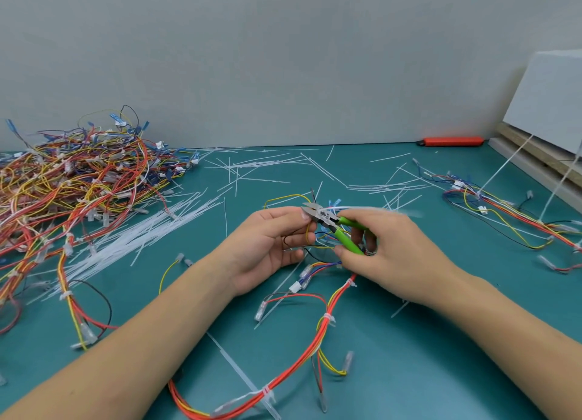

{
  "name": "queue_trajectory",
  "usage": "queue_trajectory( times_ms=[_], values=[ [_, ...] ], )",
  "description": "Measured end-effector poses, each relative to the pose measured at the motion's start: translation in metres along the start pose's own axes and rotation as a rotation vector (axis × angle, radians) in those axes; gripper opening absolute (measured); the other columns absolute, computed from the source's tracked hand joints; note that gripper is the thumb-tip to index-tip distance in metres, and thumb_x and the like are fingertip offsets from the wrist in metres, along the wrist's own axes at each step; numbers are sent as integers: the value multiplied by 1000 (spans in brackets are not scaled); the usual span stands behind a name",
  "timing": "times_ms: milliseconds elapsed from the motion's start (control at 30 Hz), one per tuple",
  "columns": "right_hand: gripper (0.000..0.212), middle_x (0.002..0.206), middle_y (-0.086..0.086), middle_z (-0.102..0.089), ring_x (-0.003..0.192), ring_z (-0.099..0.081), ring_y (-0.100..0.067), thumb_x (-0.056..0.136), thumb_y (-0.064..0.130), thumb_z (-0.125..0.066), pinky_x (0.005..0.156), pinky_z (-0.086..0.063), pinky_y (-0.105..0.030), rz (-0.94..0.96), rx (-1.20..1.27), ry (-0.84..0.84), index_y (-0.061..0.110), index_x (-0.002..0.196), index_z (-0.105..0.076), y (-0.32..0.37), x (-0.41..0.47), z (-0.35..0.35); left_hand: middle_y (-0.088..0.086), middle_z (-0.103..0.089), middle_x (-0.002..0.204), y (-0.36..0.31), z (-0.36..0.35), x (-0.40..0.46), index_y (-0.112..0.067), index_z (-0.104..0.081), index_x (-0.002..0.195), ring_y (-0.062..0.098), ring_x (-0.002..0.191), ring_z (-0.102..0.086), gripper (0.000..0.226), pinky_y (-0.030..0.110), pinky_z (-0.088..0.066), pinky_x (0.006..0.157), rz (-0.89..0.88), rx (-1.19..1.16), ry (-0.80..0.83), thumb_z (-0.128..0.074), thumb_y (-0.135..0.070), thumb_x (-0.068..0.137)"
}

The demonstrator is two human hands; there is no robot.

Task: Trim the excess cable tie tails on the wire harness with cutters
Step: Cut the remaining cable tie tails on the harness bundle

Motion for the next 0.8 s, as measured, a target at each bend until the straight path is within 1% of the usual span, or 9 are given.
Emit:
queue_trajectory(
  times_ms=[67,200,267,433,533,600,667,767,800],
  values=[
    [44,87,15,-61,81,-57,-7,81,49,-69,75,-49,-29,-8,-5,5,37,122,-65,2,0,-1,-1,-71,87,0,0,0,-18,-77,87,9,74,-69,8,22,-51,60,-3,2,2,-71,-21,85],
    [49,91,13,-62,84,-60,-11,79,47,-73,79,-52,-33,17,18,-7,38,127,-65,3,0,2,-2,-70,87,-1,-1,0,-20,-78,85,7,74,-69,10,22,-50,61,1,-9,17,-69,-22,87],
    [52,92,14,-62,86,-60,-11,78,50,-72,80,-53,-33,26,14,-18,37,128,-65,3,0,4,-3,-70,87,-1,-1,0,-20,-78,85,7,75,-68,11,22,-51,62,6,-17,34,-68,-23,88],
    [53,91,15,-61,86,-60,-9,78,55,-69,81,-53,-32,32,26,-8,40,129,-63,1,1,3,-5,-70,85,0,-1,0,-20,-78,89,7,76,-68,10,22,-51,63,20,-53,55,-68,-24,89],
    [52,90,14,-61,85,-60,-11,78,57,-68,80,-52,-31,24,21,-8,42,128,-63,0,1,4,-5,-69,83,0,0,0,-20,-77,86,7,76,-67,11,22,-51,64,18,-49,60,-68,-24,90],
    [50,88,13,-61,83,-60,-12,79,56,-68,77,-51,-30,16,20,-7,41,126,-64,0,1,3,-5,-69,83,0,-1,0,-20,-77,85,7,76,-66,11,22,-51,64,16,-44,57,-67,-24,90],
    [43,83,12,-60,78,-58,-13,81,52,-70,73,-50,-30,9,30,-6,38,121,-66,1,1,3,-5,-69,84,0,-1,0,-20,-77,85,7,76,-66,11,22,-51,64,15,-43,49,-68,-24,89],
    [22,72,7,-58,61,-50,-12,86,41,-76,62,-46,-32,-17,81,8,33,105,-69,-2,2,3,-6,-71,85,0,0,1,-21,-79,84,7,77,-69,11,21,-51,64,17,-52,33,-69,-24,88],
    [18,70,6,-58,59,-47,-12,87,39,-77,60,-46,-32,-27,100,13,32,101,-69,-2,2,3,-6,-72,85,0,0,1,-21,-79,84,7,77,-69,11,21,-50,64,16,-54,29,-69,-25,88]
  ],
)
Point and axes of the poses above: each hand's wrist, its own x-axis towards the middle knuckle, its own z-axis out of the back of the hand, y = z × x, the point moved 6 cm from there along x, towards the middle knuckle
